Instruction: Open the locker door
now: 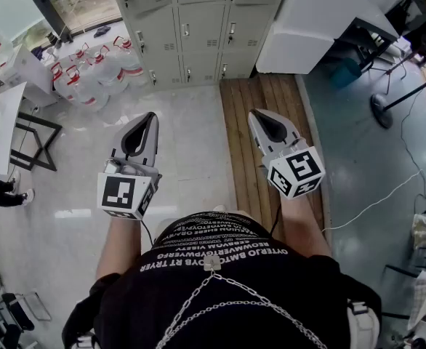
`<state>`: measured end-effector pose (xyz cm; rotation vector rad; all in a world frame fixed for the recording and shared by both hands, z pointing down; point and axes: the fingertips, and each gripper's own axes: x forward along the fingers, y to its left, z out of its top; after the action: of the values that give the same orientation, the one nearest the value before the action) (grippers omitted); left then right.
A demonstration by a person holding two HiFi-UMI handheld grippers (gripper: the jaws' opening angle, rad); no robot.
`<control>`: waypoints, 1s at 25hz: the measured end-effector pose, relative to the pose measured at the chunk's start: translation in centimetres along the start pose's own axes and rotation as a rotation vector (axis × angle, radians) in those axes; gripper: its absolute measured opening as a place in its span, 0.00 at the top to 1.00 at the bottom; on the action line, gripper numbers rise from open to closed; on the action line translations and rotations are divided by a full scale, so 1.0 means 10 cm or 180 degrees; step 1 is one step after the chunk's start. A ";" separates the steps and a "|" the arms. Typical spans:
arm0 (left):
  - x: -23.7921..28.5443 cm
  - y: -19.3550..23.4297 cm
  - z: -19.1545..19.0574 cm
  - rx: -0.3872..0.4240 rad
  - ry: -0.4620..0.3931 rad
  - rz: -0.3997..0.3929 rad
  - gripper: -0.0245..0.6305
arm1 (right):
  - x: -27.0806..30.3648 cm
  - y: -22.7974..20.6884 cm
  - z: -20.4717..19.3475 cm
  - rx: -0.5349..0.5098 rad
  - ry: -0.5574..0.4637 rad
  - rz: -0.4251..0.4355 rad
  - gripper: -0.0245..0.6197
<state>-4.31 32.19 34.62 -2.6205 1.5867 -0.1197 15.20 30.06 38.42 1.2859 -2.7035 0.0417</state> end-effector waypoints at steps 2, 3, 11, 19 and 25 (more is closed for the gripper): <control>0.08 -0.10 -0.01 0.0054 0.0023 0.0007 0.96 | -0.04 -0.09 0.00 -0.0004 0.0004 0.0028 0.97; 0.12 -0.14 -0.01 0.0074 0.0029 0.0012 0.96 | -0.06 -0.13 0.00 0.0002 0.0000 0.0043 0.97; 0.28 -0.42 -0.05 -0.0081 0.0031 0.0024 0.96 | -0.17 -0.30 -0.02 0.0062 -0.0062 0.0168 0.97; 0.21 -0.52 -0.10 0.0027 0.0311 0.0080 0.96 | -0.31 -0.27 -0.04 0.0213 -0.0093 0.0251 0.91; 0.15 -0.51 -0.10 0.0010 0.0306 0.0119 0.96 | -0.23 -0.25 -0.05 0.0318 -0.0102 0.0301 0.81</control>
<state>0.73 33.14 36.22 -2.6182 1.6622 -0.2491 18.60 30.26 38.48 1.1928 -2.8211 0.1701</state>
